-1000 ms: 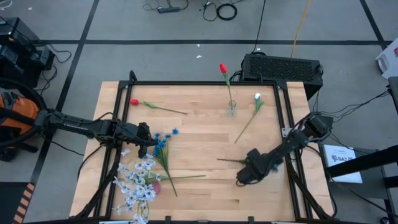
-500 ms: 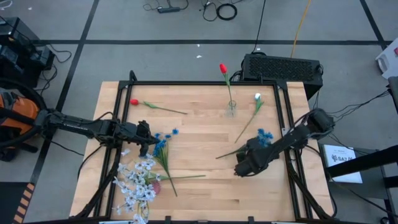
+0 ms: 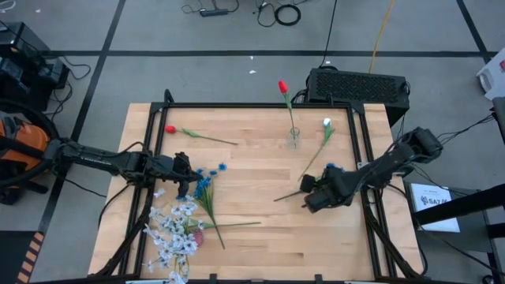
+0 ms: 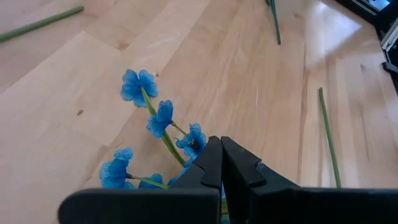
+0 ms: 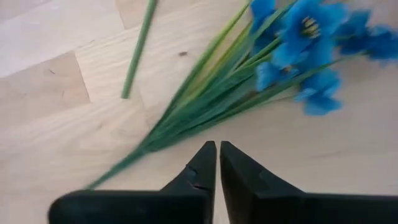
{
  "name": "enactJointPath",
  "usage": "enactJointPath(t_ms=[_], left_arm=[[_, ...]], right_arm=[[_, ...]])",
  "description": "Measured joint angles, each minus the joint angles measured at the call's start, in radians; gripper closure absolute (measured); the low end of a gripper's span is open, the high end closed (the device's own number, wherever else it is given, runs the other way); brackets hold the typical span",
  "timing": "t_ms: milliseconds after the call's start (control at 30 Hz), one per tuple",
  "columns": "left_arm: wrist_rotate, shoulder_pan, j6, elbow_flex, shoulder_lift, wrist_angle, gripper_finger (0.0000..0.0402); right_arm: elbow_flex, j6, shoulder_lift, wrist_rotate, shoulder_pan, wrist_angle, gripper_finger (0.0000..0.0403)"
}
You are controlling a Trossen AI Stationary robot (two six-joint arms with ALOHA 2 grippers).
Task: Sort flowers into vase by color
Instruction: Put the right blue flowers into the transparent vase
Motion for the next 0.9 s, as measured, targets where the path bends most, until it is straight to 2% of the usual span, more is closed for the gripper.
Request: enactJointPath(t_ms=[267, 533, 633, 767, 900], left_arm=[[0.001, 0.000, 0.010, 0.000, 0.000, -0.005, 0.0398], [0.027, 0.000, 0.079, 0.000, 0.000, -0.008, 0.0398], [0.028, 0.000, 0.096, 0.000, 0.000, -0.008, 0.0398], [0.030, 0.000, 0.097, 0.000, 0.000, -0.008, 0.0398], [0.030, 0.000, 0.099, 0.000, 0.000, -0.013, 0.0398]], right_arm=[[0.000, 0.002, 0.071, -0.027, -0.039, 0.171, 0.0306], [0.000, 0.039, 0.072, -0.027, -0.081, 0.167, 0.0213], [0.000, 0.058, 0.087, -0.042, -0.106, 0.160, 0.0197], [0.000, 0.085, 0.110, -0.132, -0.160, 0.150, 0.0193], [0.000, 0.086, 0.150, -0.137, -0.202, 0.180, 0.0193]])
